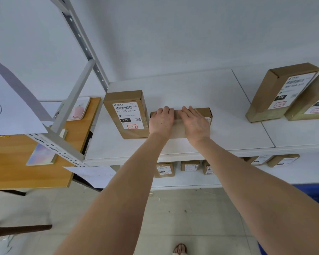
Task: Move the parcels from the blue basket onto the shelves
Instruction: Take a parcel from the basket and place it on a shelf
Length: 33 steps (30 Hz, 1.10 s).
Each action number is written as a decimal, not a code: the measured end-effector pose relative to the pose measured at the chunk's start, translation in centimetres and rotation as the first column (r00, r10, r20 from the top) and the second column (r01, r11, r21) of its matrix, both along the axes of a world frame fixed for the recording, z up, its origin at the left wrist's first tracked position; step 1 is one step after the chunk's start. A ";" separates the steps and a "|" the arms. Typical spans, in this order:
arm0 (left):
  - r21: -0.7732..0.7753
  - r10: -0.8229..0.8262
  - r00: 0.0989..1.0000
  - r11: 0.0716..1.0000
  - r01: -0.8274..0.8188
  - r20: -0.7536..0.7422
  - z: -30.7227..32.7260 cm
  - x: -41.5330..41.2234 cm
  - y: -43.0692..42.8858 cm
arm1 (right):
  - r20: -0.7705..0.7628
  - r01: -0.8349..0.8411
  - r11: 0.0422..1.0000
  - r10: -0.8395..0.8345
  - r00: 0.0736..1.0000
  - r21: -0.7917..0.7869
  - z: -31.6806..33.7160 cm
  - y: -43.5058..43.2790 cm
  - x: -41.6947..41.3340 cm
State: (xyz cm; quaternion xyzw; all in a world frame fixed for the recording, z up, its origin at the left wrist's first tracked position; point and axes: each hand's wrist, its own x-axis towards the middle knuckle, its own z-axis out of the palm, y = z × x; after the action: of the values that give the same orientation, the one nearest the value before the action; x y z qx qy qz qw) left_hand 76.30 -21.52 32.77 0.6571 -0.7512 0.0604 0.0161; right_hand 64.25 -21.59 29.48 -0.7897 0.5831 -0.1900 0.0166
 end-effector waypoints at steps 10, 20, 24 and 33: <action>-0.006 -0.007 1.000 1.000 0.006 -0.014 -0.1 0.3 -2.5 | 0.013 0.004 1.000 -0.004 1.000 -0.006 0.1 -2.4 0.2; 0.052 -0.015 0.999 0.999 0.017 -0.032 0.4 0.3 -2.1 | -0.140 0.048 0.995 -0.034 0.990 0.092 1.3 -1.8 -0.1; 0.072 -0.008 0.999 0.997 0.011 -0.040 1.6 -0.5 -1.7 | -0.231 0.137 0.988 -0.118 0.966 0.069 2.2 -0.8 -1.0; 0.015 -0.224 0.973 0.974 0.225 -0.064 2.7 -9.2 0.1 | -0.216 0.353 0.933 -0.333 0.918 0.065 3.1 3.6 -8.6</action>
State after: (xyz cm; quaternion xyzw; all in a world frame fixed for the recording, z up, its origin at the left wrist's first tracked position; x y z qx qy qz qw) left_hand 67.12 -21.38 35.44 0.5696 -0.8205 0.0295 0.0385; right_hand 55.70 -18.02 32.58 -0.6884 0.7202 -0.0787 -0.0358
